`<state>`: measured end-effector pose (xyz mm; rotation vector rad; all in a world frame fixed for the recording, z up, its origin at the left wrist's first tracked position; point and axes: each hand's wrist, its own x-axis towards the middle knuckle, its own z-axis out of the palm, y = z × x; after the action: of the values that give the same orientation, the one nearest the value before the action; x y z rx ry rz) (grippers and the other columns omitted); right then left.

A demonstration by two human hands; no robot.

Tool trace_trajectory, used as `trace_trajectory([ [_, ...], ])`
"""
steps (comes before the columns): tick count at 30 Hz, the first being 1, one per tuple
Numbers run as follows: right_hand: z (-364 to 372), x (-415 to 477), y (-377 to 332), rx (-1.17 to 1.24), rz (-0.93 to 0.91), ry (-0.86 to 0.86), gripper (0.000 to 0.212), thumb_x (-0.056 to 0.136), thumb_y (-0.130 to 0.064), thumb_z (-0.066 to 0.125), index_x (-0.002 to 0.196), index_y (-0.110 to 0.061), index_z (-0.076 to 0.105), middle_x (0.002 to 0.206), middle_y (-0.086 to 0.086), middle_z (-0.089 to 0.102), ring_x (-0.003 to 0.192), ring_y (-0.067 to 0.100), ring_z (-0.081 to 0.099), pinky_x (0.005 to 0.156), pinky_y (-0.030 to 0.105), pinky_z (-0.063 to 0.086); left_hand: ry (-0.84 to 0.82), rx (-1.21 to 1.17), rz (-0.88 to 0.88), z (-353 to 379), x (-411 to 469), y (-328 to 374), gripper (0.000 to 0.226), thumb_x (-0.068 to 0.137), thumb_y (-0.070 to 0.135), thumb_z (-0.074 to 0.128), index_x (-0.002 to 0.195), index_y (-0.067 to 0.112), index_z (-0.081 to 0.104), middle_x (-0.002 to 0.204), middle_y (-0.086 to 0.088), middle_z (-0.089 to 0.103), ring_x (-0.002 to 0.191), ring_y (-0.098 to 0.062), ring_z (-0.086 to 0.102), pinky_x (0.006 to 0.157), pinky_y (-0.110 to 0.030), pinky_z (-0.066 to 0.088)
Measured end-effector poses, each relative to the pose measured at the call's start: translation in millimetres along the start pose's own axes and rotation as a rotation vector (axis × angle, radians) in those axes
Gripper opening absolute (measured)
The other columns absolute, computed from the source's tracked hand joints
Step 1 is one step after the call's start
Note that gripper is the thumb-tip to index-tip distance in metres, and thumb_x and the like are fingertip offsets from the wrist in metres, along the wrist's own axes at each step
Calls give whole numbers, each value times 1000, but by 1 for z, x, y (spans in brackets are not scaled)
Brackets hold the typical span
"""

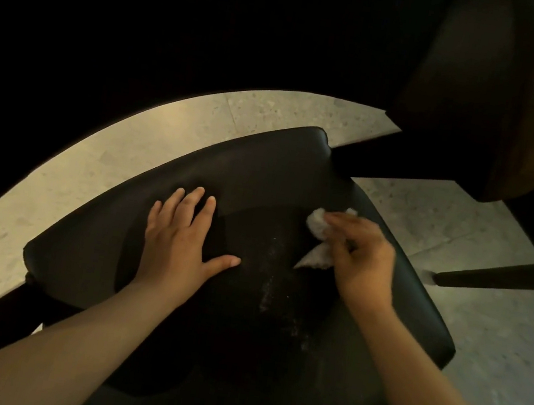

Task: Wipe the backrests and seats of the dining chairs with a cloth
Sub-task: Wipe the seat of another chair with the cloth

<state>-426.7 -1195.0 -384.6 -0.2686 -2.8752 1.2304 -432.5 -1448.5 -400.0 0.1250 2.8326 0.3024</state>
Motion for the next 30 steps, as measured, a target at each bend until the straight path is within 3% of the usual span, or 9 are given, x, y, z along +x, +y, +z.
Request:
trace_trajectory([
  [3,-21,28,22,9,171,219,25,95,-20,58,116,-30,64,116,-15,60,111,10,57,96,41,51,7,2,5,1,0,-1,101,74,76,53,153,20,23,160,-4,14,148,-26,4,119,-47,3],
  [6,-17,36,34,-8,279,235,29,94,-20,59,123,-17,63,122,-1,61,112,17,58,97,38,50,10,7,7,3,0,-2,101,74,76,52,153,20,23,160,-4,14,148,-26,4,119,-47,2],
  [10,-2,7,26,-93,202,210,33,93,-22,59,125,-23,62,128,-9,56,119,9,48,102,38,45,0,11,7,3,2,-2,101,74,77,51,153,20,23,160,-5,14,148,-26,4,119,-47,3],
  [15,-10,-26,17,-60,91,15,31,90,-17,63,117,-31,66,116,-26,52,118,3,47,101,30,44,-53,15,18,-2,-3,-3,99,79,76,42,155,23,8,161,-2,0,148,-25,-4,119,-48,1],
  [18,-26,-18,17,-45,102,71,30,92,-18,59,119,-31,65,119,-22,53,117,6,50,98,34,47,-65,1,49,-7,-17,4,96,79,77,40,154,28,4,161,0,-1,148,-25,-7,117,-51,-4],
  [22,-34,12,25,-100,232,160,33,93,-22,59,126,-20,62,128,-2,57,119,19,51,102,45,45,-137,-58,25,-9,-40,22,96,80,73,49,153,30,6,159,4,2,147,-24,-2,120,-51,5],
  [25,-14,6,18,-89,300,173,38,92,-22,61,130,-19,59,131,-3,55,123,17,48,105,41,43,-239,-45,-9,-4,-46,28,101,79,68,58,153,32,-1,158,8,-11,146,-25,-13,119,-50,1],
  [30,-7,-39,12,-127,137,75,34,89,-15,63,122,-23,65,127,-7,58,121,7,44,105,26,33,-264,-8,-10,-4,-46,28,103,79,67,59,153,31,-2,159,6,-15,146,-26,-17,118,-50,-3],
])
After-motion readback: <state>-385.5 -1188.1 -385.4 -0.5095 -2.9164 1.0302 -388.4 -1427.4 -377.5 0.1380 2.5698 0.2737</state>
